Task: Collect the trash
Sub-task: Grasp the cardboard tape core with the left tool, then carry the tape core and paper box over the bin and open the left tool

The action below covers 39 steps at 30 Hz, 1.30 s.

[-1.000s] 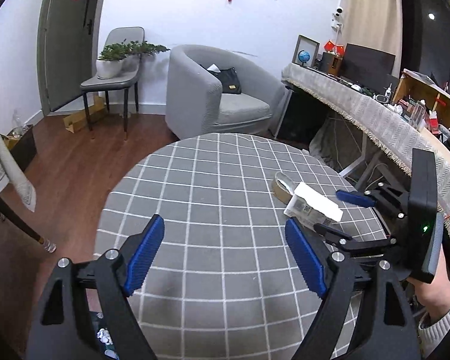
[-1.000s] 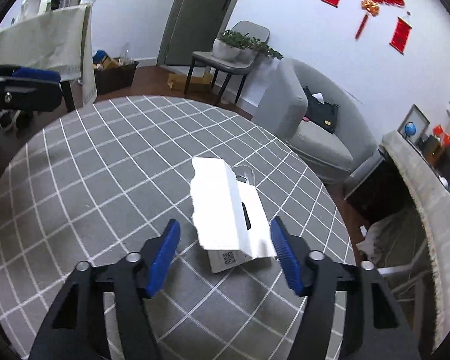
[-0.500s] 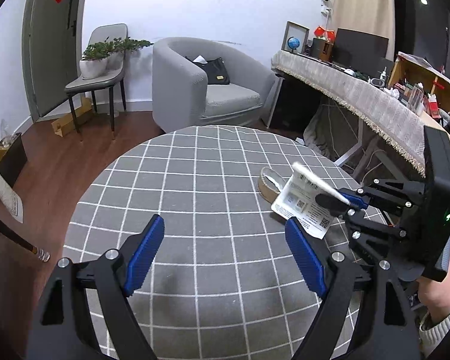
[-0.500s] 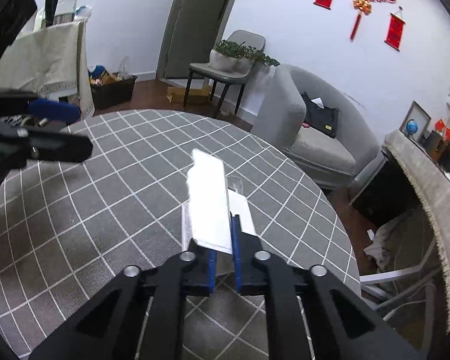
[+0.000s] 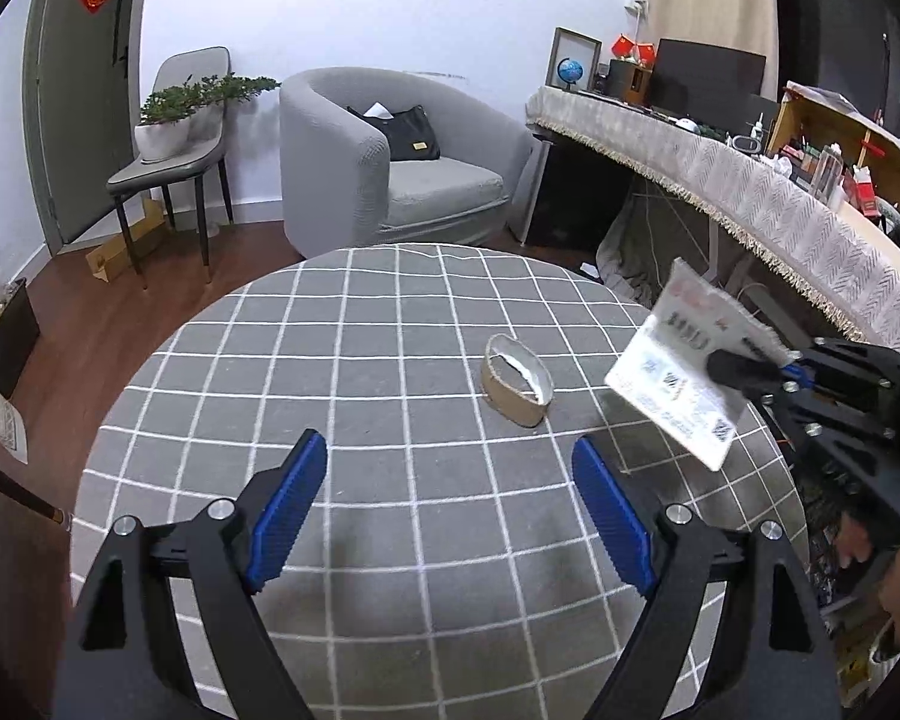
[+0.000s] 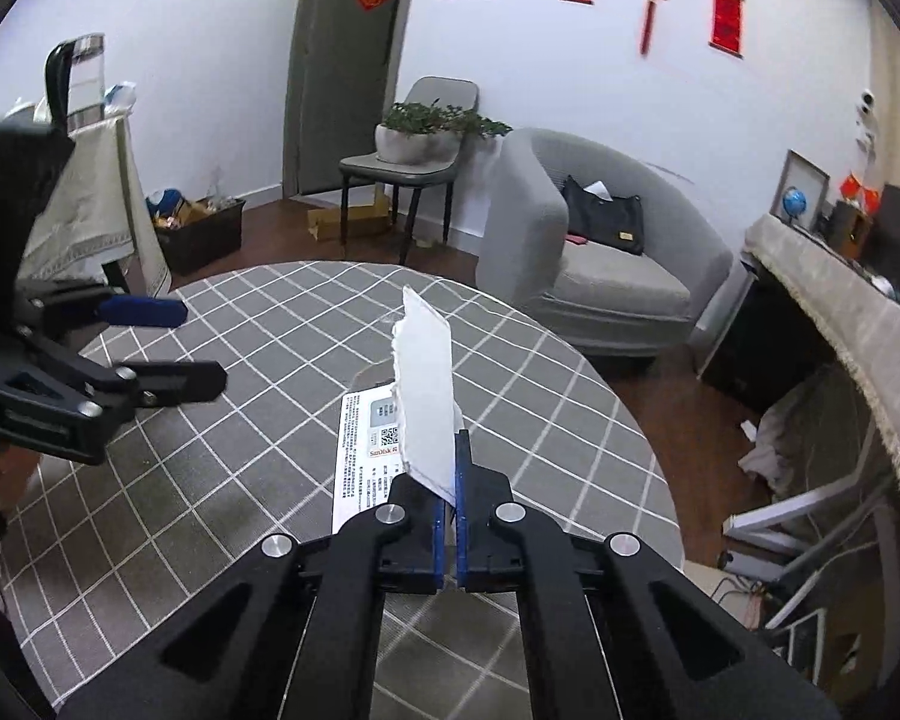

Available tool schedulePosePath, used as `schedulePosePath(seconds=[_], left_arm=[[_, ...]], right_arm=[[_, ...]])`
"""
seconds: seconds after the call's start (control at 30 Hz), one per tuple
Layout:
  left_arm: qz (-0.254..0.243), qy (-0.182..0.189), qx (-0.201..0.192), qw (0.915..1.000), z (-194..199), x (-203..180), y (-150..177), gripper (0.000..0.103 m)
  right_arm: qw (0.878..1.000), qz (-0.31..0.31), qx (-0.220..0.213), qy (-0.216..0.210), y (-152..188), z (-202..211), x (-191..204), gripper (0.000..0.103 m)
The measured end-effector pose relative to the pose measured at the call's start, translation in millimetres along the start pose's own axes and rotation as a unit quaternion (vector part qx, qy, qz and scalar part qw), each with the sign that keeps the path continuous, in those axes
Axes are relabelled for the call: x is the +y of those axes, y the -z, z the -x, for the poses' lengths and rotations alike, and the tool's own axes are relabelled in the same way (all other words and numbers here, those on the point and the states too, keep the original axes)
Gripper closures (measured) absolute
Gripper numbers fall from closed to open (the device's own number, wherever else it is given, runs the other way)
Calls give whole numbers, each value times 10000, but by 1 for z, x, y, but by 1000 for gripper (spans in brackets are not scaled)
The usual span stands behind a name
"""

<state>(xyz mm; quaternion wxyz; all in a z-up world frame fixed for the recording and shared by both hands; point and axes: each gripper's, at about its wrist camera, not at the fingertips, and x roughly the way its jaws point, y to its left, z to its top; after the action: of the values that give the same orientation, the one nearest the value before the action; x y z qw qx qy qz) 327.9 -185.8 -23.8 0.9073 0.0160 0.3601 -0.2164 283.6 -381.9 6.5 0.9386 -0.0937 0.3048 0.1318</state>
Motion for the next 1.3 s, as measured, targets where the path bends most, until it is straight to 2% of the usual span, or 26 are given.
schedulePosePath(seconds=[0.1, 0.23, 0.4, 0.6, 0.67, 0.87, 0.93, 1.03, 1.3], left_arm=[[-107, 41, 67, 9999, -13, -11, -4, 13], [-124, 57, 294, 9995, -37, -19, -10, 13], [-229, -79, 532, 9983, -62, -28, -14, 13], [-105, -254, 754, 9968, -88, -35, -21, 15], [-50, -295, 807, 9963, -94, -36, -23, 18], [-120, -554, 860, 9947, -107, -39, -28, 37], [-24, -516, 823, 9953, -105, -35, -29, 65], [209, -291, 836, 9959, -100, -27, -31, 66], [381, -263, 654, 9968, -61, 0, -12, 66]], right_arm=[[9998, -216, -10, 25, 2, 8, -13, 101], [9988, -485, -9, 43, 4, 17, -29, 101], [9972, -751, -19, 60, 7, 27, -46, 101], [9965, -823, 42, 109, 12, 30, -51, 101], [9963, -843, 73, 119, 14, 30, -53, 101], [9965, -808, 152, 139, 15, 31, -49, 101], [9967, -780, 169, 138, 14, 32, -46, 101], [9968, -771, 168, 119, 12, 35, -39, 101], [9970, -755, 160, -18, 1, 38, -15, 101]])
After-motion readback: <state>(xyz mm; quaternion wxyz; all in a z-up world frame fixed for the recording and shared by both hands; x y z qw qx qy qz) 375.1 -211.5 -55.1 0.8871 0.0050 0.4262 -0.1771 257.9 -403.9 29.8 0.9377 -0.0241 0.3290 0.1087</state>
